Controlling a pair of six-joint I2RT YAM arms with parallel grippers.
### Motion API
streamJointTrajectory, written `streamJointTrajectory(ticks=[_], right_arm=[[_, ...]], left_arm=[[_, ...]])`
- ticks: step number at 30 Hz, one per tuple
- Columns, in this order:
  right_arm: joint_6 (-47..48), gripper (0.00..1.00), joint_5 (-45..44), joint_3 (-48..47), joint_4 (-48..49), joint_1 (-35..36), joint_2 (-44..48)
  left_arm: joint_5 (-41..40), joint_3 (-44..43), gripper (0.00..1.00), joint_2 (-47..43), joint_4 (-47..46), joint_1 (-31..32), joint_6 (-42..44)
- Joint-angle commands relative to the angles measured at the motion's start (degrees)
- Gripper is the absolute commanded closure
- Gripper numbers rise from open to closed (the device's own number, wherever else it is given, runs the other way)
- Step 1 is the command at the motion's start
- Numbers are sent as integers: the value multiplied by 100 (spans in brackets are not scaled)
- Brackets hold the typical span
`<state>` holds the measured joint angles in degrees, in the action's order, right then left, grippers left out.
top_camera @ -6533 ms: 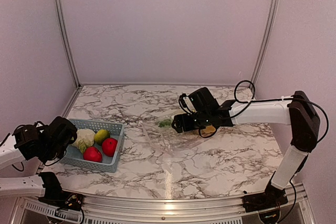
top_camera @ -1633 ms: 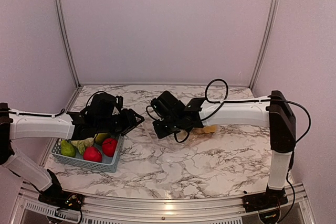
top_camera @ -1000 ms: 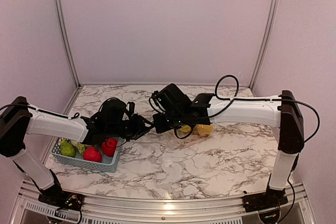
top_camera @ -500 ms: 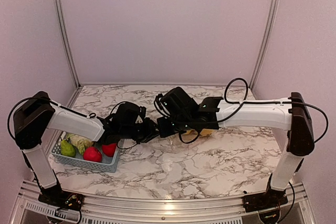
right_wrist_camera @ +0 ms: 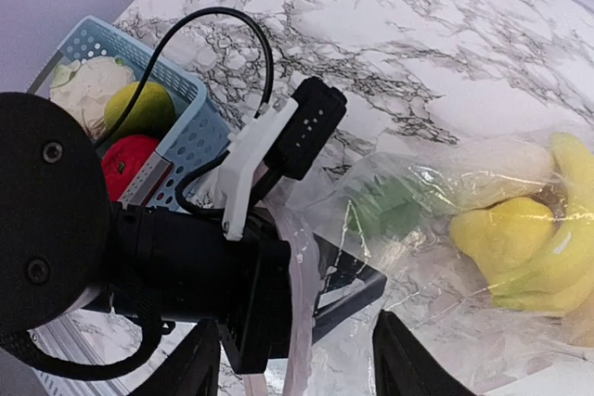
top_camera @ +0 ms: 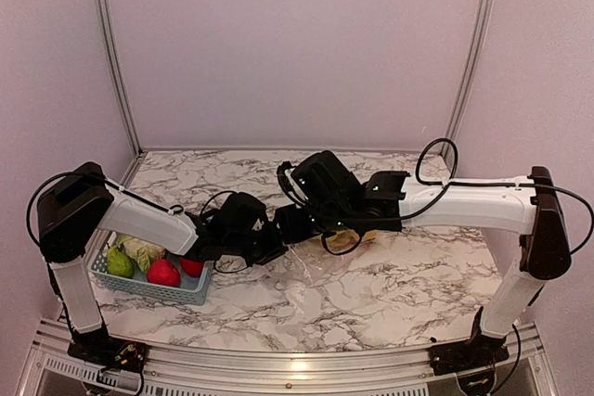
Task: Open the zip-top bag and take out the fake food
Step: Pick up the fake fruit from the zipper food storage bag.
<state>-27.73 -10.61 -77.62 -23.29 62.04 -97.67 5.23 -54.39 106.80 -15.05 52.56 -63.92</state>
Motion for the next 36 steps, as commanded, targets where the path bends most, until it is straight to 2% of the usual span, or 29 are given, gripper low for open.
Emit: streamJointTrajectory(ticks=[1, 6, 11, 17, 21, 24, 29, 36], right_arm=[[119, 40, 172, 7, -10, -169, 441], [208, 35, 317, 197, -30, -634, 710], [370, 36, 443, 282, 64, -1170, 778], [646, 53, 698, -192, 94, -1857, 114], [736, 56, 636, -342, 21, -2119, -290], [792, 51, 491, -240, 44, -2255, -351], [832, 37, 529, -58, 182, -2476, -505], [846, 35, 650, -285, 178, -2567, -1056]], left_arm=[[-182, -158, 69, 0, 232, 40, 55], [-187, -167, 68, -19, 211, 45, 92], [-222, -179, 66, -49, 228, 53, 146], [-321, -52, 63, -148, 90, 60, 149], [-304, -29, 63, -151, 74, 62, 145], [-304, -3, 63, -167, 63, 83, 156], [-304, 3, 62, -162, 26, 111, 157], [-330, -44, 62, -104, 46, 136, 200]])
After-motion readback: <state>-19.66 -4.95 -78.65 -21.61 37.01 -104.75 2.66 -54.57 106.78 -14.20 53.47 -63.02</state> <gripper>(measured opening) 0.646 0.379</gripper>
